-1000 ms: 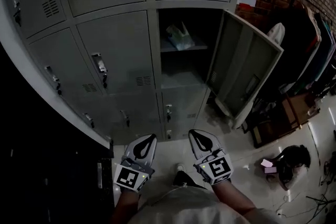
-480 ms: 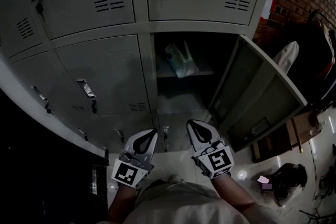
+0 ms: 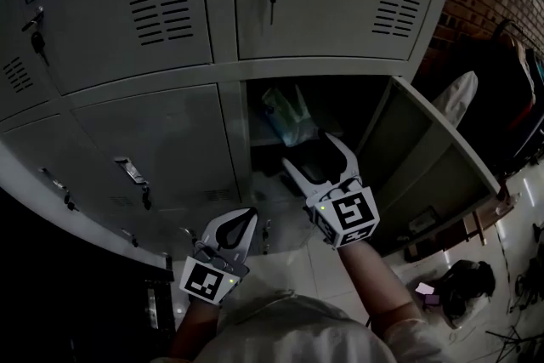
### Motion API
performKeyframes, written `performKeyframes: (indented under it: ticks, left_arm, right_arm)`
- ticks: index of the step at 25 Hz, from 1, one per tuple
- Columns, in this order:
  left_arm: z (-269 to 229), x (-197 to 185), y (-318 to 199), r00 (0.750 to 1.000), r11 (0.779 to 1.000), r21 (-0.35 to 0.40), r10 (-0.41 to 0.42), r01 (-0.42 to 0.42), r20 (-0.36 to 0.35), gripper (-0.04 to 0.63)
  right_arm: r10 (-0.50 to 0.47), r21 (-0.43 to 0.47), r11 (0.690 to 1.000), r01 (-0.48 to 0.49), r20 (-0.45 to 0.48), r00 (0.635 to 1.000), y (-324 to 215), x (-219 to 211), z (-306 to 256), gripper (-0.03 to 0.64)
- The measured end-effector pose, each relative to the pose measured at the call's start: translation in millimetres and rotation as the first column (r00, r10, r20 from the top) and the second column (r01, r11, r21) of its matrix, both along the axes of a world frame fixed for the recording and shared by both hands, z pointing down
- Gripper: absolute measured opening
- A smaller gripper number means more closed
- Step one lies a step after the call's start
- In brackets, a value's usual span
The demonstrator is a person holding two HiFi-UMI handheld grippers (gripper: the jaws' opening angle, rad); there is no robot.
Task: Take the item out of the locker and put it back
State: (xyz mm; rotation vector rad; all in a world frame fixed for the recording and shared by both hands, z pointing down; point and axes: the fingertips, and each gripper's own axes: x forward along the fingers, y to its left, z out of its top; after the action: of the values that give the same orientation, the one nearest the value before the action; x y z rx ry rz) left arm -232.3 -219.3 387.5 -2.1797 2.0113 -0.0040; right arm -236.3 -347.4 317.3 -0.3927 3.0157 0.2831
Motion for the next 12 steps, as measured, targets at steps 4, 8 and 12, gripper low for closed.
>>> performKeyframes:
  ticks: [4, 8, 12]
  left_arm:
    - [6, 1, -7, 0.999, 0.999, -0.02, 0.035, -0.035, 0.001, -0.021]
    - [13, 6, -9, 0.998, 0.998, -0.037, 0.059, -0.058, 0.015, -0.021]
    - [13, 1, -7, 0.998, 0.998, -0.038, 0.054, -0.054, 0.01, -0.021]
  right_arm:
    - [0.059, 0.015, 0.998, -0.059, 0.03, 0.998, -37, -25, -24, 0.371]
    - [0.082, -0.023, 0.996, -0.082, -0.001, 0.997, -60, -41, -17, 0.38]
    - [0.083, -0.048, 0.995, -0.088, -0.089, 0.993, -68, -52, 4, 0.33]
